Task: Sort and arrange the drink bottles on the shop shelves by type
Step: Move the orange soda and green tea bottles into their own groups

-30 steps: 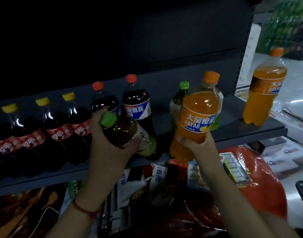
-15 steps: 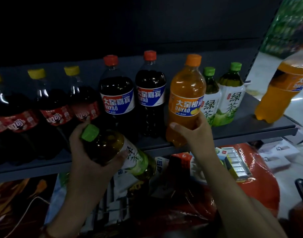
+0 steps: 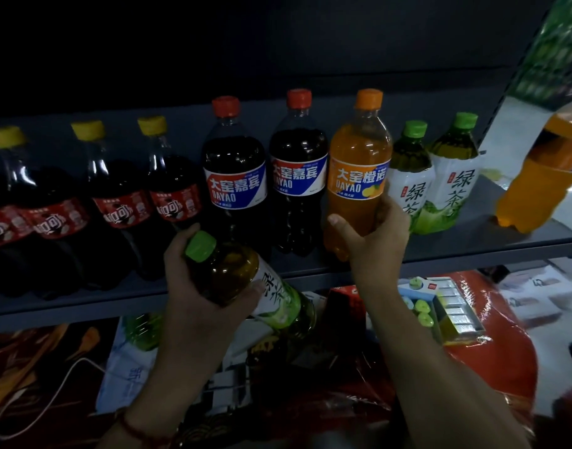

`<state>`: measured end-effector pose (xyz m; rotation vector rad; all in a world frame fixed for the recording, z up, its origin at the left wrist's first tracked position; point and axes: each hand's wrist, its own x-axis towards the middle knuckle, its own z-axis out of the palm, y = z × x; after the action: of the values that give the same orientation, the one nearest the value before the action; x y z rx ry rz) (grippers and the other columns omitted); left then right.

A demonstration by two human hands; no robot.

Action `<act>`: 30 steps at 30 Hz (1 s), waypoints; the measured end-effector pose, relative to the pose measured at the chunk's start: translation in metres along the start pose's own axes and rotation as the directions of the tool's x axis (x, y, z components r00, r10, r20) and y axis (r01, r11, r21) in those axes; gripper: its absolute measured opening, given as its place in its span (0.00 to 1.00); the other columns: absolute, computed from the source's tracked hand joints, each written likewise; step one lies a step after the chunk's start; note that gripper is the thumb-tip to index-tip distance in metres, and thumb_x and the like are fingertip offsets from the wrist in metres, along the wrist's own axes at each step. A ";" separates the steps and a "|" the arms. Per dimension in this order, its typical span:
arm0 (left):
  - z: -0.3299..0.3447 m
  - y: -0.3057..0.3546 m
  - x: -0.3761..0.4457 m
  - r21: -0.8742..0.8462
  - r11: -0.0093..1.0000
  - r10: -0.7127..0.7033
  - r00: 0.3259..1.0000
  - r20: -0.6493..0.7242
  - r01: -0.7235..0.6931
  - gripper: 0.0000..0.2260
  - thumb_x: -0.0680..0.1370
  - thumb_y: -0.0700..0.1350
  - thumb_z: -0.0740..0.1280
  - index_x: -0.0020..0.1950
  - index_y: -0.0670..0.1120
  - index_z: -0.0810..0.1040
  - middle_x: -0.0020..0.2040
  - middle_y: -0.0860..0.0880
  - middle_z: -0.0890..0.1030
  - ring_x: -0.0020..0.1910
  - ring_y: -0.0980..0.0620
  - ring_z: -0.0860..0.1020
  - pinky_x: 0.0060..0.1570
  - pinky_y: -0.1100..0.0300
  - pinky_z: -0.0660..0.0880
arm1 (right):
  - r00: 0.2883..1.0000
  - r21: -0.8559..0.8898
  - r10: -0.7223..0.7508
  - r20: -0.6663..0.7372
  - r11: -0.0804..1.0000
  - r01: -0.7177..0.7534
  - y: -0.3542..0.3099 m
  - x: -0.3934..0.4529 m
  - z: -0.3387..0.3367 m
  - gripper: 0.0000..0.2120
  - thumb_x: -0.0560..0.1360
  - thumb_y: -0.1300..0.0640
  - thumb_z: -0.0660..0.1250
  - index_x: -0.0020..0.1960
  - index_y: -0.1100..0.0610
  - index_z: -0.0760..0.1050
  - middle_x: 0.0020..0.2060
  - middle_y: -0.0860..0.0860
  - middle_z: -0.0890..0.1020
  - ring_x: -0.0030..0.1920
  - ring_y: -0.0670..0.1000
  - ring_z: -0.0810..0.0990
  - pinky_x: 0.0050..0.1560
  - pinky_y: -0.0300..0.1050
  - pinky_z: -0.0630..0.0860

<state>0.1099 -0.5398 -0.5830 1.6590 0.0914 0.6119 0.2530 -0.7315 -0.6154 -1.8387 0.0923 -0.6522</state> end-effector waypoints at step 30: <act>-0.025 0.264 0.024 -0.091 0.906 0.422 0.858 0.293 -0.414 0.42 0.69 0.41 0.77 0.76 0.60 0.59 0.57 0.56 0.83 0.56 0.56 0.82 0.48 0.62 0.80 | 0.786 0.133 -0.268 0.557 0.963 0.234 -0.243 -0.056 -0.154 0.28 0.61 0.46 0.81 0.56 0.37 0.72 0.47 0.33 0.81 0.46 0.32 0.79 0.40 0.27 0.74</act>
<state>0.0456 -0.5596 -0.3249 1.7416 -0.5173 0.6662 0.0718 -0.7521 -0.3858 -1.9347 -0.5782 -0.2483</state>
